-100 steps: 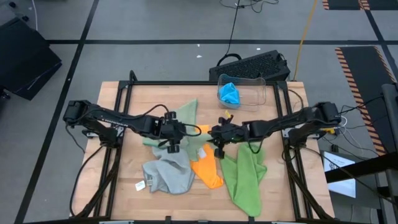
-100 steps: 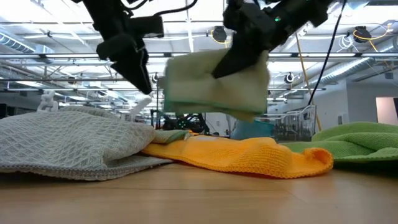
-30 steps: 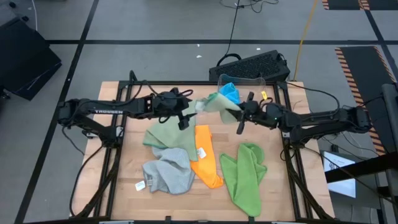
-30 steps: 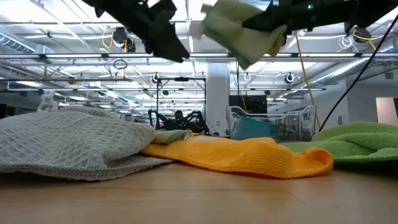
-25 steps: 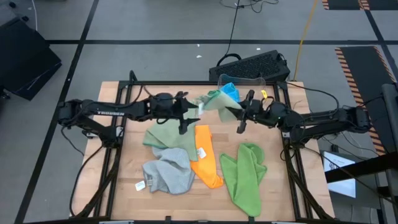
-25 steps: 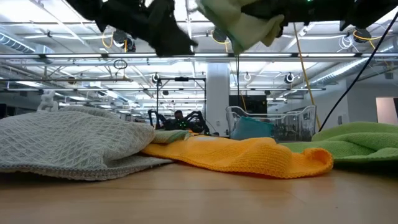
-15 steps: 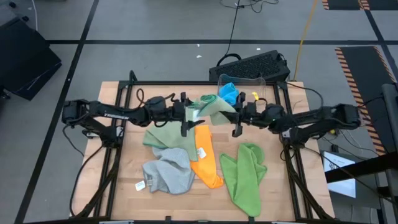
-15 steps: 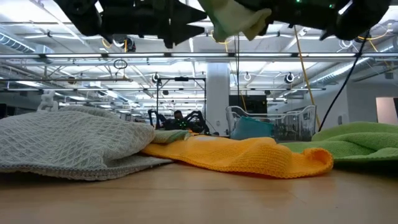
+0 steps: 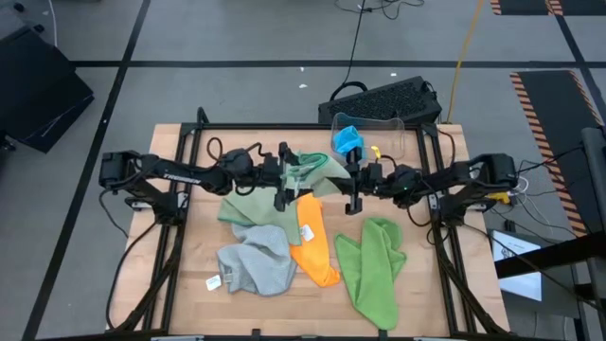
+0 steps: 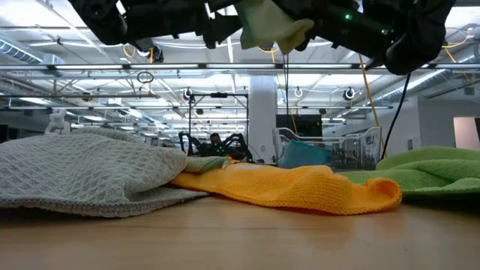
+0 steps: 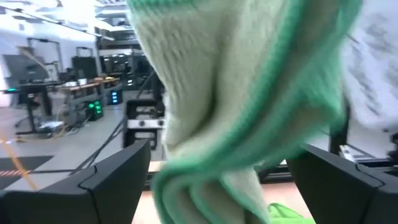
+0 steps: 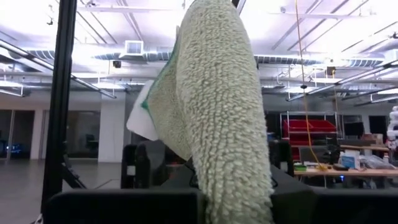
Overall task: Fold microfiber towels
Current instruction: Put the right light green microfiber towel into the transparent bin
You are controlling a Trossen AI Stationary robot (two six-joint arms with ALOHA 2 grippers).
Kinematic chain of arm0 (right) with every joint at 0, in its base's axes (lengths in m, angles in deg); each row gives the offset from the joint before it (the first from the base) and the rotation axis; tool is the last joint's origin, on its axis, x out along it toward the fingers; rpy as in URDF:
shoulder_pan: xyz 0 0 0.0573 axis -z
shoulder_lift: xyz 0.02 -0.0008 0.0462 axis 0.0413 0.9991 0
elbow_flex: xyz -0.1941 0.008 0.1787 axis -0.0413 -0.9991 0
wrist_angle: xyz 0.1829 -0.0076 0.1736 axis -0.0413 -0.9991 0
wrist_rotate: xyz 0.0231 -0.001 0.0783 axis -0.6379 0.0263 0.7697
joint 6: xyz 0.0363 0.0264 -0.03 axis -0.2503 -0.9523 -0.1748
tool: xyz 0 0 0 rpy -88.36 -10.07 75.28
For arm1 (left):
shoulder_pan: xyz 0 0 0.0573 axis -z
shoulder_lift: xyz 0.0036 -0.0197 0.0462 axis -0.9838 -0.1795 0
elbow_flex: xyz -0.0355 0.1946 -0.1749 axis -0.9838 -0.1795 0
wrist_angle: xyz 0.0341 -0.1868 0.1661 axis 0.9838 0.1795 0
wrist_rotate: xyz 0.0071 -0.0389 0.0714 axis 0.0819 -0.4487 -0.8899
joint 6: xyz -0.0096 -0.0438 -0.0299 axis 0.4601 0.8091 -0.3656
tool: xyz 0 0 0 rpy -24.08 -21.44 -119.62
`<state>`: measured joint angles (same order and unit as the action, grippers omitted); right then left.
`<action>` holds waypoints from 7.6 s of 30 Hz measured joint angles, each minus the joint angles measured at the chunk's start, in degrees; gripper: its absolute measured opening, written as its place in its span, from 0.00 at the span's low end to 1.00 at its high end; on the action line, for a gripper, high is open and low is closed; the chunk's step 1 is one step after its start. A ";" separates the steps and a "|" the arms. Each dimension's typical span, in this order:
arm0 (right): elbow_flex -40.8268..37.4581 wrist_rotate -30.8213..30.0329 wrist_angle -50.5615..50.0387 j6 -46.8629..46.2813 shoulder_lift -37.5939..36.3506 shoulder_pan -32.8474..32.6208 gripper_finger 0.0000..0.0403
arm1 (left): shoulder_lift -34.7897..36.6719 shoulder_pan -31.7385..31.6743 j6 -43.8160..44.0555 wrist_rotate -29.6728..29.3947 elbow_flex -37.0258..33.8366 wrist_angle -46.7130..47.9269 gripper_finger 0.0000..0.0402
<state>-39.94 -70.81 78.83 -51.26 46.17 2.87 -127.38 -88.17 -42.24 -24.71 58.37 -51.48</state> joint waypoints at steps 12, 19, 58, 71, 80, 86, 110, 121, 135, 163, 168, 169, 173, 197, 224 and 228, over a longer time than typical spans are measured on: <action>6.88 7.47 -1.13 -1.00 4.65 -0.11 0.06 | -1.65 0.15 -3.85 2.88 2.40 0.28 0.79; 6.87 7.32 -1.73 -1.05 4.69 -0.09 0.06 | -1.65 0.09 -2.93 5.89 2.29 1.14 0.32; 12.98 -0.02 -56.45 -8.53 -8.53 2.25 0.60 | 2.24 -5.74 4.21 10.45 2.20 29.36 0.05; 13.21 4.17 -52.35 -9.29 -6.67 3.29 0.05 | 2.20 -4.67 4.29 6.27 2.20 28.37 0.08; 13.17 4.46 -68.87 -11.07 -17.47 11.78 0.03 | 2.24 -2.92 6.02 -2.85 2.24 31.54 0.56; 13.17 4.37 -81.34 -11.34 -23.96 23.59 0.05 | 2.24 -2.62 7.83 -5.16 2.24 35.11 0.79; 13.15 4.97 -106.32 -11.90 -18.80 49.49 0.05 | 2.24 7.05 4.37 -5.02 2.20 34.35 0.63; 13.15 4.15 -105.13 -13.39 -9.43 50.69 0.05 | 2.24 7.26 2.86 -4.06 2.20 31.39 0.64; 13.15 2.38 -104.90 -9.05 -6.21 51.17 0.07 | 2.24 7.26 1.43 -4.03 2.20 31.29 0.64; 13.19 -9.37 -107.45 -12.71 -21.05 38.25 0.38 | 2.24 7.96 2.53 -3.97 2.20 33.11 0.64; 15.16 -13.84 -109.30 -11.51 -16.65 32.76 0.16 | 2.24 8.02 2.48 -4.00 2.20 33.07 0.64; 17.03 -13.86 -111.11 -11.00 -15.37 32.55 0.11 | 2.24 8.02 2.42 -4.00 2.20 33.07 0.64; 28.32 -14.35 -124.22 -6.39 -7.87 32.99 0.01 | 2.24 8.02 2.01 -4.08 2.20 33.03 0.64; 42.95 -24.09 -149.42 3.95 16.56 41.20 0.01 | 2.24 10.18 2.22 -4.61 2.20 33.11 0.64; 37.39 -32.19 -142.51 15.54 5.31 40.31 0.02 | 2.24 10.21 2.29 -4.65 2.20 33.51 0.64; 37.37 -33.31 -141.93 17.50 6.04 42.57 0.02 | 2.24 10.23 2.27 -4.66 2.20 33.51 0.64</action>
<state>-2.57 -104.13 -63.10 -33.76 52.22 45.44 -125.14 -77.94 -39.97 -29.37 60.57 -17.98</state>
